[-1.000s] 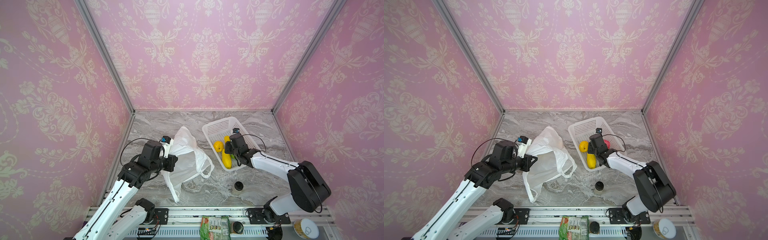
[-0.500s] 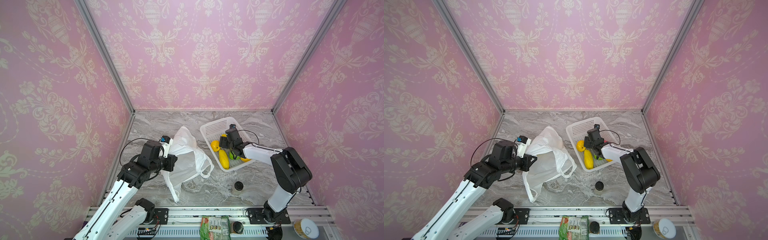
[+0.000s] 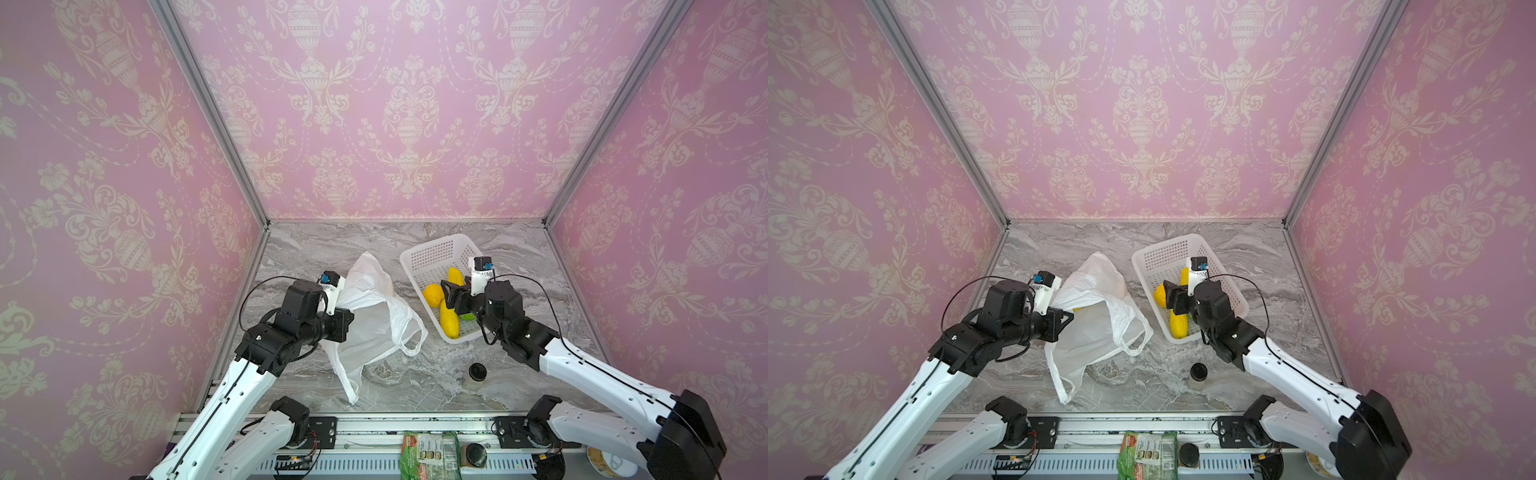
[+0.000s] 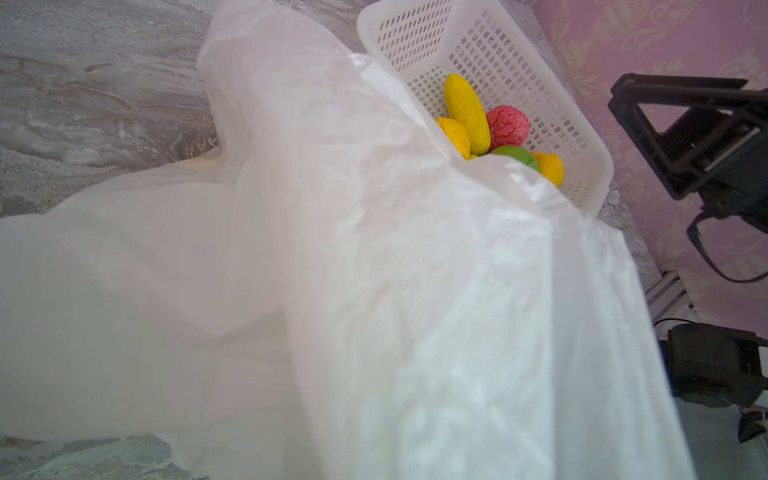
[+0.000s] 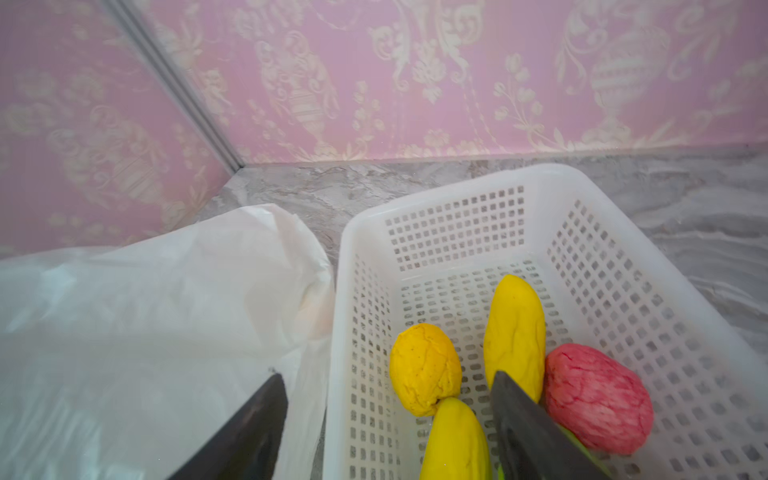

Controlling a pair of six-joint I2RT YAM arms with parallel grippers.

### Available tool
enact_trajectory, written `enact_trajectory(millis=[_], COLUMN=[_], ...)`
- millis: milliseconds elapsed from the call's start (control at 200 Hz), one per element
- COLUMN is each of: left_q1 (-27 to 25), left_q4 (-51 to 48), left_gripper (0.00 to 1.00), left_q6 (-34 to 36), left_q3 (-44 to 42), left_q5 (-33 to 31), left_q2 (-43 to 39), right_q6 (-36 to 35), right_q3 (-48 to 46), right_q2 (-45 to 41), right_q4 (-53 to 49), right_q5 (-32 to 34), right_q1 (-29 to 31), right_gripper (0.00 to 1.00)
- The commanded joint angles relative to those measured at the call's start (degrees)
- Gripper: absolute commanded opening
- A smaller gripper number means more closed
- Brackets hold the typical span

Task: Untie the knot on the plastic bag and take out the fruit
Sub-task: 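Move the empty right gripper back into the bag mouth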

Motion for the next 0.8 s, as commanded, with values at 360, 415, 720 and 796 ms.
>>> enact_trajectory(millis=[360,415,720,796], left_q1=[0.57,0.57,0.39,0.37], left_q4=[-0.96,-0.97,-0.80,-0.79], left_gripper=[0.00,0.00,0.00,0.00], left_q6=[-0.12,-0.16,-0.19,-0.11], left_q3=[-0.68,-0.61,-0.78,-0.70], left_q5=[-0.24,0.10,0.20,0.39], left_q2=[0.42,0.72,-0.32,-0.45], right_q6=[-16.65,-16.05,-12.25,-11.40], right_q3=[2.82,4.78,15.41,17.42], right_q2=[13.06,17.04,35.30,38.19], right_q4=[9.28,9.33,7.89,7.83], right_q5=[-1.73,-2.90,0.75,1.60], right_q1=[26.21,26.68,27.76,27.76], right_gripper=[0.67,0.65,0.51,0.47])
